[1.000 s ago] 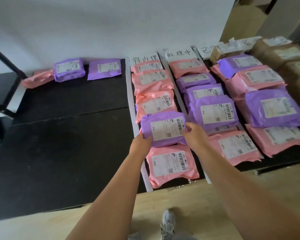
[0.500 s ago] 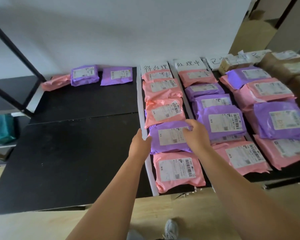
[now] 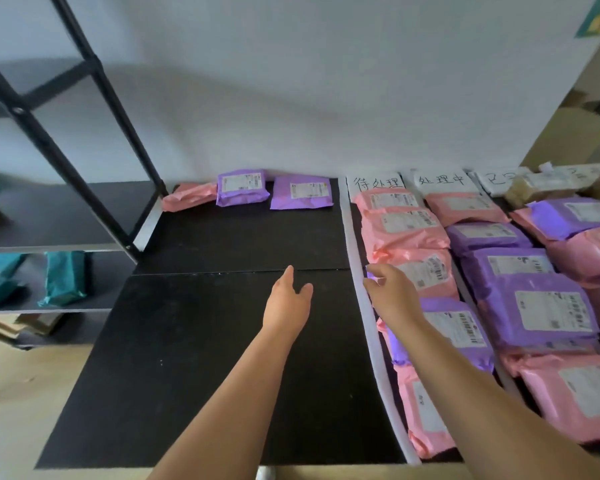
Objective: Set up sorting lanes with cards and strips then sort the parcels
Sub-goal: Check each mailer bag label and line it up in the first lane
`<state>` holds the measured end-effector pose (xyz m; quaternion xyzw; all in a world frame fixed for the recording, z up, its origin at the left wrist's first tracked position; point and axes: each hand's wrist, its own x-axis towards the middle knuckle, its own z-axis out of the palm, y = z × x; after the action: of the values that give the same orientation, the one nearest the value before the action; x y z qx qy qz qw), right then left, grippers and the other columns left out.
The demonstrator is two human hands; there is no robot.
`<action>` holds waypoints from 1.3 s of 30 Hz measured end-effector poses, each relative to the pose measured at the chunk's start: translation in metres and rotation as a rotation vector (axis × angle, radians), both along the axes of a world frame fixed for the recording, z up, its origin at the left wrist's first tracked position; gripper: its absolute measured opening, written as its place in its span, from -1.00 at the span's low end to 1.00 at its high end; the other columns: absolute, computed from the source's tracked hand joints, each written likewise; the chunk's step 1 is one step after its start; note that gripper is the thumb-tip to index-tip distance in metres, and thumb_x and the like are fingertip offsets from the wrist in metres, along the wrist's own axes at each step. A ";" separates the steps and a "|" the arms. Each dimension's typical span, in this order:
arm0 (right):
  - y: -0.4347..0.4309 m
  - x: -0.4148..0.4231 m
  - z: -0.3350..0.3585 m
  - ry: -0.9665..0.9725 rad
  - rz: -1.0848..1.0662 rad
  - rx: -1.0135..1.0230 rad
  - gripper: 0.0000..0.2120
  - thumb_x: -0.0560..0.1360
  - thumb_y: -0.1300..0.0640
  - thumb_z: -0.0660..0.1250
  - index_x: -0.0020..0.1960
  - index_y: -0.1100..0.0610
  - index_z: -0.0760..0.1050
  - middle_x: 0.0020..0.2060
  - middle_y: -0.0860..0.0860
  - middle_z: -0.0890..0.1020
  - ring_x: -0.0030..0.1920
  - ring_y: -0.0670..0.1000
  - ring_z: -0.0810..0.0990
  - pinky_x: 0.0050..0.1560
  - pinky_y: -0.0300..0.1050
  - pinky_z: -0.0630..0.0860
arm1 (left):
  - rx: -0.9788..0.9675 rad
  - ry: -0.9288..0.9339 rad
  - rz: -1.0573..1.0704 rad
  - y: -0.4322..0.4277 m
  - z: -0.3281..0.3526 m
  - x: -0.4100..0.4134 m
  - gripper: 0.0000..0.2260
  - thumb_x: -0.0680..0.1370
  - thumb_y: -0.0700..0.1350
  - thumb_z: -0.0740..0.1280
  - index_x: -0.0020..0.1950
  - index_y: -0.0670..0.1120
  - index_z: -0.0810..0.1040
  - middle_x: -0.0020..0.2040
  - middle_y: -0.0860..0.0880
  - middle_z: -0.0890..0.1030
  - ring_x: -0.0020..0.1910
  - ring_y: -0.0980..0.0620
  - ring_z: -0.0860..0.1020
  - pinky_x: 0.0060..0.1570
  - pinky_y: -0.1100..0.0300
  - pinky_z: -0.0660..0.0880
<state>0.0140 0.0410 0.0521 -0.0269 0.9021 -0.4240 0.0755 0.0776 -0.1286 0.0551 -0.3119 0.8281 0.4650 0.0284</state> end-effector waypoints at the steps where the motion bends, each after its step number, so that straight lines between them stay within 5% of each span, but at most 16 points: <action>1: -0.017 -0.002 0.001 0.001 0.006 0.003 -0.69 0.62 0.17 0.29 0.36 0.09 0.50 0.28 0.04 0.57 0.25 0.06 0.55 0.06 -0.22 0.34 | -0.014 0.012 -0.012 -0.018 0.001 -0.002 -0.45 0.67 0.03 0.21 0.62 0.08 0.08 0.58 0.02 0.24 0.43 0.01 0.40 -0.13 0.34 0.40; 3: -0.051 -0.005 0.003 0.001 0.014 0.011 -0.68 0.62 0.16 0.30 0.37 0.09 0.50 0.29 0.02 0.58 0.26 0.03 0.55 0.10 -0.24 0.35 | -0.049 0.022 -0.034 -0.053 0.001 -0.009 -0.46 0.67 0.03 0.20 0.62 0.07 0.09 0.58 0.02 0.23 0.41 0.01 0.41 -0.23 0.37 0.37; 11: -0.141 -0.013 -0.010 -0.071 -0.005 0.039 -0.63 0.60 0.14 0.33 0.40 0.07 0.47 0.30 0.02 0.56 0.27 0.00 0.56 0.16 -0.22 0.40 | -0.107 -0.003 -0.145 -0.145 -0.010 -0.050 -0.46 0.67 0.02 0.21 0.61 0.07 0.10 0.57 0.00 0.24 0.35 0.01 0.46 -0.09 0.25 0.44; 14: -0.152 -0.029 -0.015 -0.083 -0.015 0.085 -0.62 0.60 0.12 0.34 0.41 0.07 0.45 0.31 0.03 0.56 0.27 0.00 0.56 0.20 -0.19 0.44 | -0.133 -0.036 -0.194 -0.159 -0.015 -0.073 -0.46 0.67 0.01 0.21 0.61 0.06 0.09 0.58 -0.01 0.21 0.39 -0.03 0.43 0.14 0.11 0.52; 19: -0.161 -0.081 -0.022 -0.087 0.002 0.167 -0.60 0.61 0.09 0.32 0.43 0.08 0.43 0.33 0.03 0.55 0.30 0.01 0.55 0.24 -0.18 0.43 | -0.174 -0.060 -0.252 -0.174 -0.025 -0.124 -0.46 0.67 -0.01 0.21 0.61 0.02 0.10 0.60 -0.03 0.19 0.50 -0.06 0.31 0.37 0.01 0.41; 29: -0.175 -0.226 -0.063 -0.047 -0.023 0.306 -0.61 0.62 0.09 0.30 0.42 0.15 0.45 0.30 0.09 0.57 0.30 0.09 0.55 0.32 -0.02 0.45 | -0.318 -0.154 -0.390 -0.189 -0.066 -0.253 -0.47 0.67 -0.05 0.19 0.61 -0.05 0.10 0.61 -0.05 0.13 0.56 -0.09 0.19 0.45 0.00 0.27; 39: -0.199 -0.338 -0.109 -0.021 0.020 0.513 -0.72 0.65 0.08 0.23 0.26 0.23 0.50 0.07 0.15 0.60 0.08 0.12 0.58 0.14 0.03 0.53 | -0.505 -0.248 -0.606 -0.206 -0.131 -0.346 -0.45 0.68 -0.09 0.12 0.62 -0.12 -0.02 0.64 -0.09 -0.08 0.61 -0.05 -0.11 0.57 -0.01 -0.08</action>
<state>-0.3242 -0.1584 -0.0567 -0.0111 0.9790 -0.1806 0.0936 -0.2684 -0.3343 -0.0758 -0.1048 0.9609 0.1766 0.1859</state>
